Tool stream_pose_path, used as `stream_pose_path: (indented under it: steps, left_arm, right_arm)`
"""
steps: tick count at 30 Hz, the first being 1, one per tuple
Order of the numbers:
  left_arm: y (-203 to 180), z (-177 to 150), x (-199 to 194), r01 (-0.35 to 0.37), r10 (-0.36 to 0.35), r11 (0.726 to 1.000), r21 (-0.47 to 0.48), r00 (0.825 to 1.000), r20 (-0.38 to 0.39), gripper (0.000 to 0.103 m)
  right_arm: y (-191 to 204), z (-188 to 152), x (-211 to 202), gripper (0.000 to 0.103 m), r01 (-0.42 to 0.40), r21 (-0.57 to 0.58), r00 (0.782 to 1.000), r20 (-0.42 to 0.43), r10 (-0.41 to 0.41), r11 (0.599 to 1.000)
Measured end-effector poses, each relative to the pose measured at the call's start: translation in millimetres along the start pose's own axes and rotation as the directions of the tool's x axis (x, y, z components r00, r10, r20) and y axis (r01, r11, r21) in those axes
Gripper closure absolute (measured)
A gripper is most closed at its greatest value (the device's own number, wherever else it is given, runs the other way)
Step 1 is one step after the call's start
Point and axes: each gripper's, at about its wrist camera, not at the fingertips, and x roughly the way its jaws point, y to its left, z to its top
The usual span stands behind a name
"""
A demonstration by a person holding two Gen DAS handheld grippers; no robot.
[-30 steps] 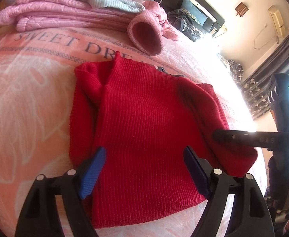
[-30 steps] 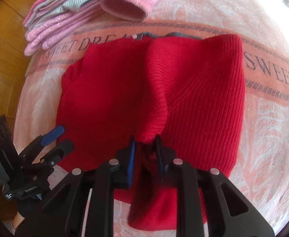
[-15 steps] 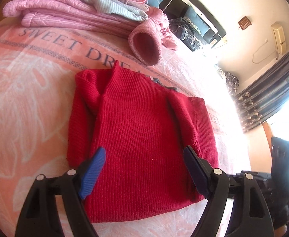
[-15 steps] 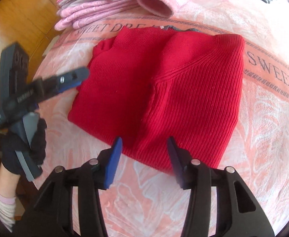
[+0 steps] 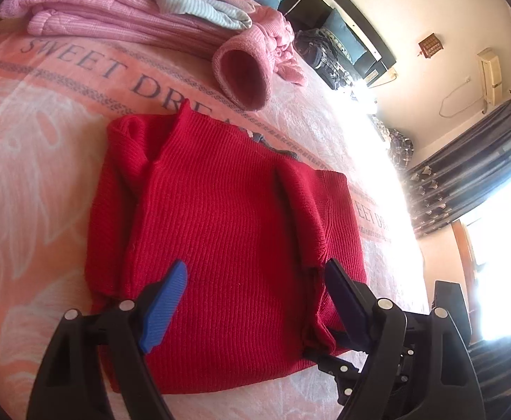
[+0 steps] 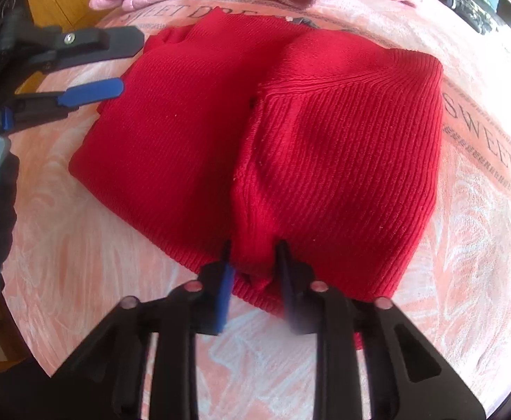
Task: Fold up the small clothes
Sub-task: 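Grasp the opposite side edge with the left tool and lift it, then fold the held side over the sweater and open the left tool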
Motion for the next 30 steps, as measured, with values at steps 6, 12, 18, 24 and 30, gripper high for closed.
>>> stream_pose_path:
  steps: [6,12,18,24,30]
  left_arm:
    - [-15.6,0.4,26.6,0.11,-0.113,0.992,-0.058,0.992,-0.055,0.022]
    - [-27.2,2.3,78.1,0.229,-0.258,0.948,-0.223,0.96,-0.108,0.022]
    - [-40.6,8.5,122.0,0.298,-0.344,0.907,-0.298,0.932,-0.114,0.022]
    - [-51.7,24.5,144.9,0.297,-0.332,0.921,-0.253,0.937,-0.109,0.038]
    - [-51.3,45.9,144.7,0.265,-0.286,0.948,-0.174,0.952,-0.111,0.086]
  right_arm:
    - [-41.1,-4.7,-24.5,0.091,-0.233,0.14,0.972,0.052,0.228,0.962]
    - [-56.5,-8.5,-56.5,0.091,-0.323,0.149,0.944,0.124,0.307,0.935]
    - [-74.2,-22.4,-68.6,0.091,-0.406,0.17,0.908,0.187,0.375,0.898]
    - [-87.9,-31.1,-65.8,0.091,-0.457,0.188,0.884,0.2,0.422,0.869]
    - [-85.6,-31.9,-67.5,0.091,-0.467,0.173,0.877,0.214,0.43,0.867]
